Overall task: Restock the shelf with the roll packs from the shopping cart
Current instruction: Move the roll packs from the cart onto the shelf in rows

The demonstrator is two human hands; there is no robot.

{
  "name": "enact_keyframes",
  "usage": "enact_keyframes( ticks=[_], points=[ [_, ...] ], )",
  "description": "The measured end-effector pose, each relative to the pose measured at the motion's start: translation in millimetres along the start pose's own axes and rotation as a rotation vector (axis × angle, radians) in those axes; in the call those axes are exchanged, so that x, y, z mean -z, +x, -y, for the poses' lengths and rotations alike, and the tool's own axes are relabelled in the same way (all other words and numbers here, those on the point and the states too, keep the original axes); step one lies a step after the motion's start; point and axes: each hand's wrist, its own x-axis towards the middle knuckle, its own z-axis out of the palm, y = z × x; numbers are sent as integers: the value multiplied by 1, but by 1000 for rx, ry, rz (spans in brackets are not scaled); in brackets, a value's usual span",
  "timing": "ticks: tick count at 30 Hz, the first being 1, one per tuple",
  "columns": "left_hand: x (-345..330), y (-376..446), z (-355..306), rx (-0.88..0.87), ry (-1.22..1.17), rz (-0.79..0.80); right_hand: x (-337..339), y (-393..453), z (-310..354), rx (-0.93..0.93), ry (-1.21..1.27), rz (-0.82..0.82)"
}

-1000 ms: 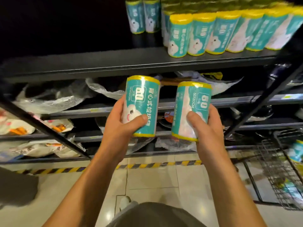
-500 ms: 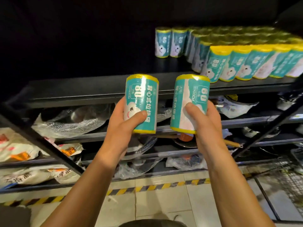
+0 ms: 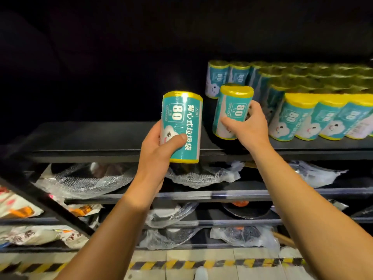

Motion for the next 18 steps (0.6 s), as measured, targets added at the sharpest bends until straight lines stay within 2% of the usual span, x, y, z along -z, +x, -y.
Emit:
enact_keyframes(
  ticks=[6,15,18],
  points=[
    [-19,47,15,-48,92,-12,-13,41,-37,-17,-71,28],
    [-49,143,59,-99,433,-97,-6,53,-53,6,-87,135],
    [-49,156,69,-119,528,-88,-3,51,-51,29,-98,103]
  ],
)
